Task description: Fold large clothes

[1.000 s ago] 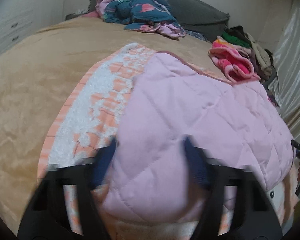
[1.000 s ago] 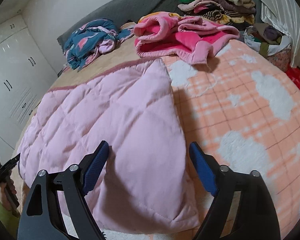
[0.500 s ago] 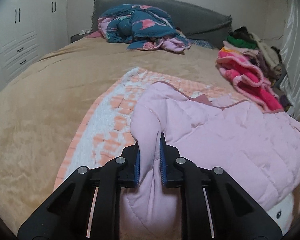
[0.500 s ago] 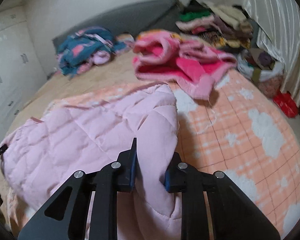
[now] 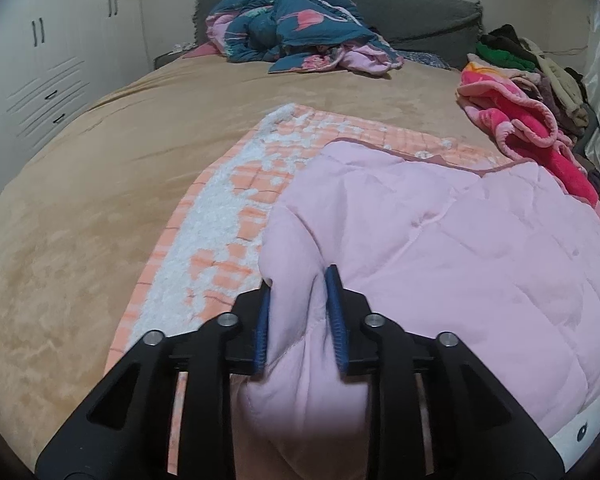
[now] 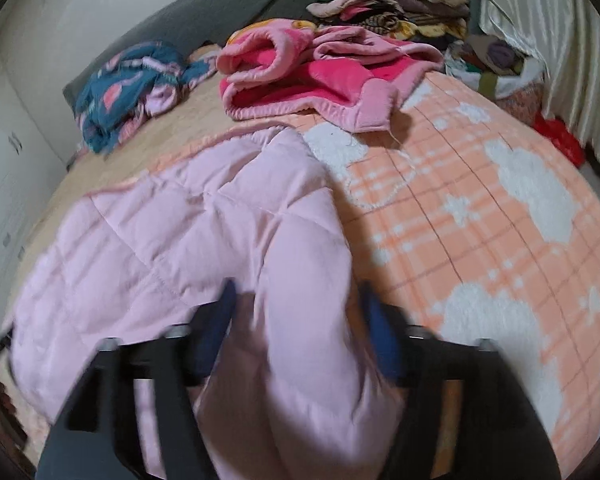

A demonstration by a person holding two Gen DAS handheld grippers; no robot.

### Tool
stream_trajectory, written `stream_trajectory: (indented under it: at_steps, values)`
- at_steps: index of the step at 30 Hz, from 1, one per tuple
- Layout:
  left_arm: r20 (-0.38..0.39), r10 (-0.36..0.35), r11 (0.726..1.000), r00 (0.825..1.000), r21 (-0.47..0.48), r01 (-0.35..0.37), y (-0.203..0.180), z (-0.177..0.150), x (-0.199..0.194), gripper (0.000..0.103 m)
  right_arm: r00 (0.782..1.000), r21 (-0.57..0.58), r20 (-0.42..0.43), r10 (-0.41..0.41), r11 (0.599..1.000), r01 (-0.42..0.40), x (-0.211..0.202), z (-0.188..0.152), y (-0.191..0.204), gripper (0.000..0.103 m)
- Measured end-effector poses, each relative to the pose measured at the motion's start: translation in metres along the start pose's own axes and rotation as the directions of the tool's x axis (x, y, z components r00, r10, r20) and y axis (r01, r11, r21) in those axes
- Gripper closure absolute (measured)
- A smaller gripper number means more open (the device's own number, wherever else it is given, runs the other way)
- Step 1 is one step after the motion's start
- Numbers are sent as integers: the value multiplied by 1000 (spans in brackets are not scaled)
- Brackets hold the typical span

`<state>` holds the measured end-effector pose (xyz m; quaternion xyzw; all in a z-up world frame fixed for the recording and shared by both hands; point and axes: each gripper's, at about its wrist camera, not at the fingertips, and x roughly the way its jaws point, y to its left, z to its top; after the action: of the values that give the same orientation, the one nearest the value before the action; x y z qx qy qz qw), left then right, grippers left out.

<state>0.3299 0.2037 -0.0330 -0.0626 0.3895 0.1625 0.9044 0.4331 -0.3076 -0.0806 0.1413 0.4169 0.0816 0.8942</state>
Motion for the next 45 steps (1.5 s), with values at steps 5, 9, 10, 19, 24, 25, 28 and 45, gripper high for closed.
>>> stream_trajectory:
  at_steps: [5,9,10,19,24,25,28,45]
  values:
    - [2,-5,1000,1000,-30,5,6,-6,-18,42,996,35,53,68,997,-70,-37,-15,-6,14]
    - [5,-5,999,1000,-46,5,9,-19,-33,34,994,40,57,93,995,-95,-57,-33,-9,11]
    - [5,-3,999,1000,-50,3,10,-22,-36,32,994,45,62,94,994,-97,-62,-39,-11,9]
    - [1,-65,982,998,-179,65,28,-59,-68,10,991,77,46,123,989,-126,-82,-82,-15,9]
    - [-58,-197,927,979,-337,167,39,-89,-65,10,989,121,32,147,981,-150,-77,-101,-10,9]
    - [-58,-220,916,974,-354,186,39,-93,-64,10,988,134,29,153,979,-156,-75,-104,-8,9]
    - [-52,-273,891,961,-390,232,33,-103,-59,10,988,152,23,155,976,-157,-67,-106,-1,9]
    - [11,-450,700,893,-616,361,9,-91,5,8,959,373,55,278,885,-278,1,-87,-12,4]
